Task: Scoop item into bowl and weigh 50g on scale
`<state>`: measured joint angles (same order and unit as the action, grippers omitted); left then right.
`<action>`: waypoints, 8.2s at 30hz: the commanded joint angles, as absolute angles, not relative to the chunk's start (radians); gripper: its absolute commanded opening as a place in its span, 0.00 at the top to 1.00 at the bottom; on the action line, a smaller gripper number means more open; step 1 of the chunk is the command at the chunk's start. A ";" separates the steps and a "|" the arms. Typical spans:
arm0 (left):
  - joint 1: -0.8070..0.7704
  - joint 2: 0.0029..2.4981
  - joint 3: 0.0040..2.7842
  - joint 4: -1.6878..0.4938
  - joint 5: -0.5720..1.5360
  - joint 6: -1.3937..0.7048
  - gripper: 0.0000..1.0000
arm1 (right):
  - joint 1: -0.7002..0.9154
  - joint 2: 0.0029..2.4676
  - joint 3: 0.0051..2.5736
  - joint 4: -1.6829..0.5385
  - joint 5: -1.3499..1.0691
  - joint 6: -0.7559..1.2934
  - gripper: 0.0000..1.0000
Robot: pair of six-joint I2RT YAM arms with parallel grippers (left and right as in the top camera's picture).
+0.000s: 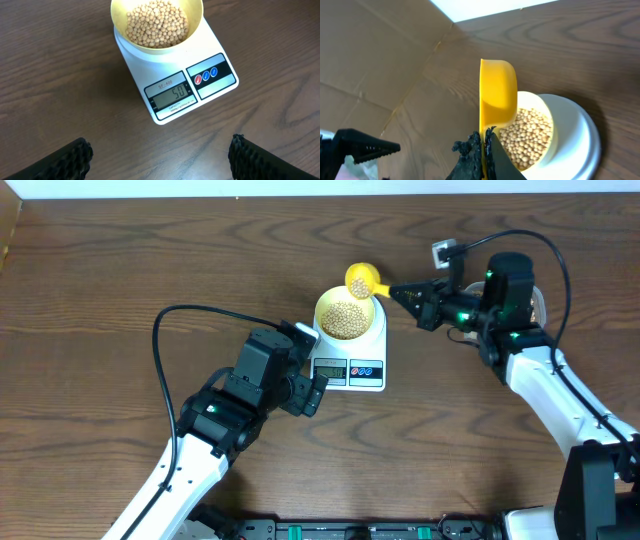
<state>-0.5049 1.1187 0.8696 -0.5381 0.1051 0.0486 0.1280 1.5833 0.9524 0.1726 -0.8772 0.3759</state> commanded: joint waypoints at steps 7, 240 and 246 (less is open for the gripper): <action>-0.501 1.124 0.870 -0.537 0.096 0.040 0.11 | -0.002 1.589 0.953 0.171 -0.920 0.441 0.99; -0.501 1.124 0.870 -0.537 0.096 0.040 0.11 | -0.476 1.417 0.953 -0.461 -0.656 -0.705 0.01; -0.501 1.124 0.870 -0.537 0.096 0.040 0.11 | -0.476 1.417 0.953 -0.461 -0.656 -0.705 0.01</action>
